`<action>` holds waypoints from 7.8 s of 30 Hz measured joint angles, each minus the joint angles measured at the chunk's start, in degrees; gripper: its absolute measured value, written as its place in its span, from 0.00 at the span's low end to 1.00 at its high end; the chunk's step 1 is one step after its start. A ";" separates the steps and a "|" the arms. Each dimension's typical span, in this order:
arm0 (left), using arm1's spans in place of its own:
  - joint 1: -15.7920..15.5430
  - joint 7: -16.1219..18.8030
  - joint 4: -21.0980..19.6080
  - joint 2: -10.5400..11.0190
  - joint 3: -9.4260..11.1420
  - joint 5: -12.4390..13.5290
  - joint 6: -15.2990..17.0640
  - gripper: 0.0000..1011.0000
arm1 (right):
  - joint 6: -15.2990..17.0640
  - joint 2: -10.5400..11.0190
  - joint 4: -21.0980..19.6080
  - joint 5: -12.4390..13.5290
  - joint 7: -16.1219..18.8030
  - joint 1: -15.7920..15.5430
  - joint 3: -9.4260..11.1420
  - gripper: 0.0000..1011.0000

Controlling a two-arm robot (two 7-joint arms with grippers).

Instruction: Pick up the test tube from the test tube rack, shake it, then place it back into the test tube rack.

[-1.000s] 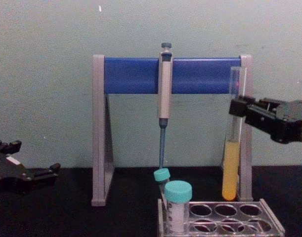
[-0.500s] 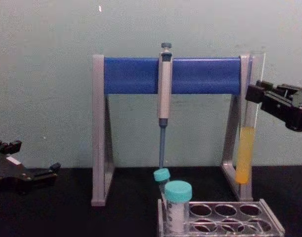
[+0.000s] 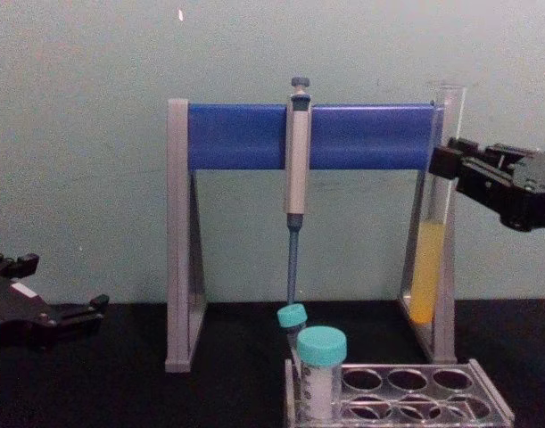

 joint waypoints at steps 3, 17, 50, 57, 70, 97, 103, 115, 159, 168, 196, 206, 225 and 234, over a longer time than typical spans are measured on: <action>0.00 0.00 0.00 0.00 0.00 0.00 0.00 0.99 | -0.36 -0.10 0.27 0.23 1.12 0.33 -0.46 0.22; 0.00 0.00 0.00 0.00 0.00 0.00 0.00 0.99 | -1.64 2.67 -1.56 4.07 6.18 -1.50 -0.90 0.22; 0.00 0.00 0.00 0.00 0.00 0.00 0.00 0.99 | 0.77 2.93 2.92 0.90 2.44 2.22 0.66 0.22; 0.00 0.00 0.00 0.00 0.00 0.00 0.00 0.99 | 0.95 1.38 4.89 1.18 4.56 4.87 -1.21 0.22; 0.00 0.00 0.00 0.00 0.00 0.00 0.00 0.99 | 1.35 1.93 3.00 5.44 8.19 4.10 -2.99 0.22; 0.00 0.00 0.00 0.00 0.00 0.00 0.00 0.99 | 1.66 6.51 -1.22 6.55 4.21 -0.77 0.23 0.22; 0.00 0.00 0.00 0.00 0.00 0.00 0.00 0.99 | 2.39 5.24 0.94 5.66 4.07 1.68 -0.47 0.22; 0.00 0.00 0.00 0.00 0.00 0.00 0.00 0.99 | 3.26 2.36 5.14 5.07 5.83 6.19 -3.10 0.22; 0.00 0.00 0.00 0.00 0.00 0.00 0.00 0.99 | 3.60 7.17 -0.52 6.36 3.72 1.23 -1.18 0.22; 0.00 0.00 0.00 0.00 0.00 0.00 0.00 0.99 | 3.92 4.52 3.14 5.62 5.14 5.20 -2.68 0.22; 0.00 0.00 0.00 0.00 0.00 0.00 0.00 0.99 | 3.93 7.19 -1.86 8.34 6.98 1.44 -3.31 0.22; 0.00 0.00 0.00 0.00 0.00 0.00 0.00 0.99 | 4.13 7.97 -2.02 7.64 4.59 0.59 -1.60 0.22; 0.00 0.00 0.00 0.00 0.00 0.00 0.00 0.99 | 4.75 4.58 3.52 6.94 6.55 5.04 -3.83 0.22; 0.00 0.00 0.00 0.00 0.00 0.00 0.00 0.99 | 5.03 3.73 5.23 7.50 7.81 5.85 -5.06 0.22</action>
